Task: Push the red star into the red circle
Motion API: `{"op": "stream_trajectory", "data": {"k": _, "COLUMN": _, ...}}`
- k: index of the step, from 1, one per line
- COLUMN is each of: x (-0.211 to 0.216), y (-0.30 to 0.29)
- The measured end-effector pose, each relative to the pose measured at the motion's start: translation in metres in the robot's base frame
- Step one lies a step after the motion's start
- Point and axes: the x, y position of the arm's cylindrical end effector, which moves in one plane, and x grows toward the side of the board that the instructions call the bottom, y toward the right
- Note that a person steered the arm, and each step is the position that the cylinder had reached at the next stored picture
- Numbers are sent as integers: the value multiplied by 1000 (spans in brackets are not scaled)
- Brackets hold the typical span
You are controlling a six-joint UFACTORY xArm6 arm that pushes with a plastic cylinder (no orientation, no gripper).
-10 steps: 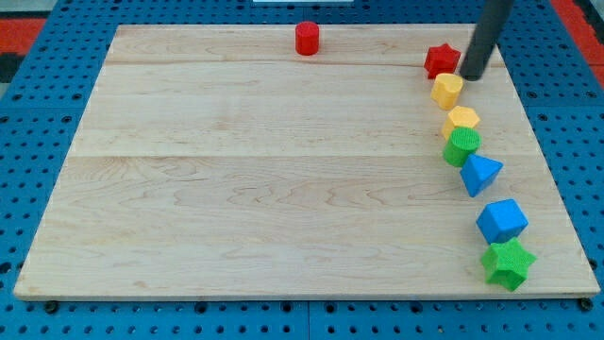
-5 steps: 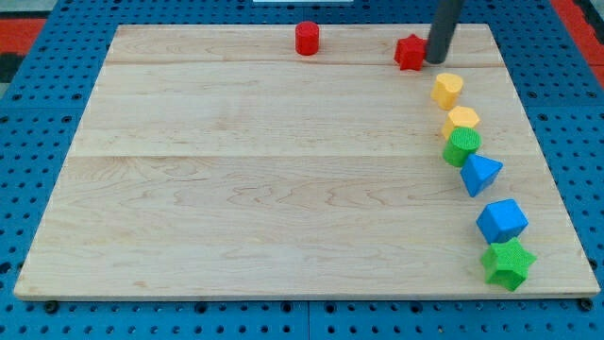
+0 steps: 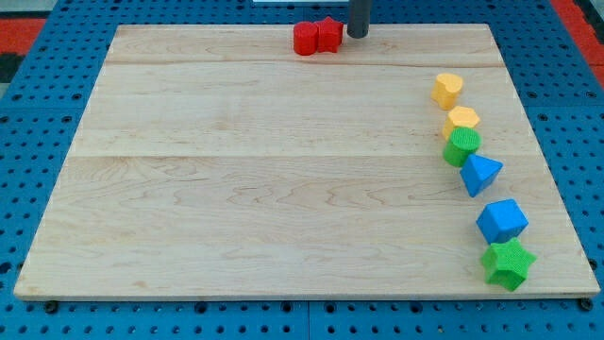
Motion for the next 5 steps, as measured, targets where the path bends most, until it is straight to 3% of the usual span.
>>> {"op": "stream_trajectory", "data": {"k": 2, "x": 1, "y": -77}}
{"op": "stream_trajectory", "data": {"k": 5, "x": 9, "y": -99}}
